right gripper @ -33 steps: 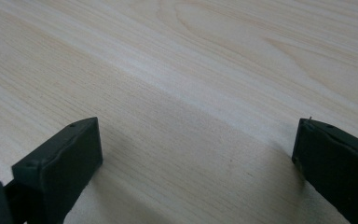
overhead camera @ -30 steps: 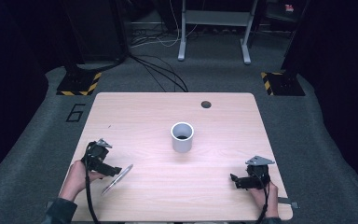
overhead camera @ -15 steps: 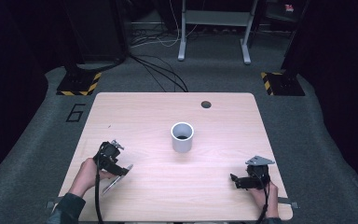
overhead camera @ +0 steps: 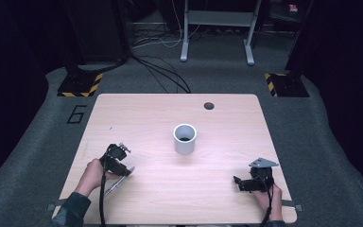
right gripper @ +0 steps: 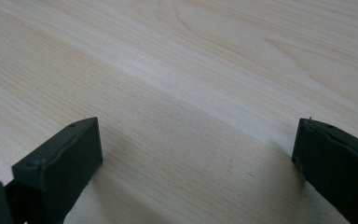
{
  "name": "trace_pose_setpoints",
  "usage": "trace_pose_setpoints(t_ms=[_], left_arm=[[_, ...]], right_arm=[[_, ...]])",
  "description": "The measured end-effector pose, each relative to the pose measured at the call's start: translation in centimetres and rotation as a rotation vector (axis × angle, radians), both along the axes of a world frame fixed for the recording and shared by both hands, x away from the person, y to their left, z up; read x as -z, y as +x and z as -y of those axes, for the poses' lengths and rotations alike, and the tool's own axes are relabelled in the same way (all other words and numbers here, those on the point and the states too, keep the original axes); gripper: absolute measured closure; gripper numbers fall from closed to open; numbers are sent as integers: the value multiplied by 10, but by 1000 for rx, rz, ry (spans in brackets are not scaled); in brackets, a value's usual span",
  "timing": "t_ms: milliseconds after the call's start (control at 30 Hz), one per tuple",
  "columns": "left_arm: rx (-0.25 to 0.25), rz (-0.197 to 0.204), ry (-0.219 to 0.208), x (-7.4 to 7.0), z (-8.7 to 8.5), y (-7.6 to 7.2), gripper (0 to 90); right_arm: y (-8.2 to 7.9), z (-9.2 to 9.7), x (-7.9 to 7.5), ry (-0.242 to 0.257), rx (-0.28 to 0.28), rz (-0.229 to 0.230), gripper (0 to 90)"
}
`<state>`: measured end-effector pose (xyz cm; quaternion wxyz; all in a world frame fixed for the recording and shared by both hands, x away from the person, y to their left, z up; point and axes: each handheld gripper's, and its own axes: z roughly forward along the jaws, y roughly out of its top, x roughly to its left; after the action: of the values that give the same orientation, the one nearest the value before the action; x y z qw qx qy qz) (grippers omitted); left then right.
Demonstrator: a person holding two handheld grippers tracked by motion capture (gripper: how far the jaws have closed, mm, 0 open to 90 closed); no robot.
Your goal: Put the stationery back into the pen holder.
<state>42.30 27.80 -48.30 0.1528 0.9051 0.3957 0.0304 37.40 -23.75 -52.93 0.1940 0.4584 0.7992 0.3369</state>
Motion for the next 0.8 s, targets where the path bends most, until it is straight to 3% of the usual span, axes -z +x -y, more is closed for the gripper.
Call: trace_pose_setpoints(t_ms=[67, 133, 400, 800], left_arm=[[-17, 11, -7, 1, 2, -1, 676], [9, -3, 9, 1, 2, 1, 692], [3, -14, 17, 3, 6, 1, 781], [1, 14, 40, 3, 10, -2, 799]], right_arm=[[0, 0, 0, 0, 0, 1, 11], [0, 0, 0, 0, 0, 1, 11], [0, 0, 0, 0, 0, 0, 11], [0, 0, 0, -1, -1, 1, 14]])
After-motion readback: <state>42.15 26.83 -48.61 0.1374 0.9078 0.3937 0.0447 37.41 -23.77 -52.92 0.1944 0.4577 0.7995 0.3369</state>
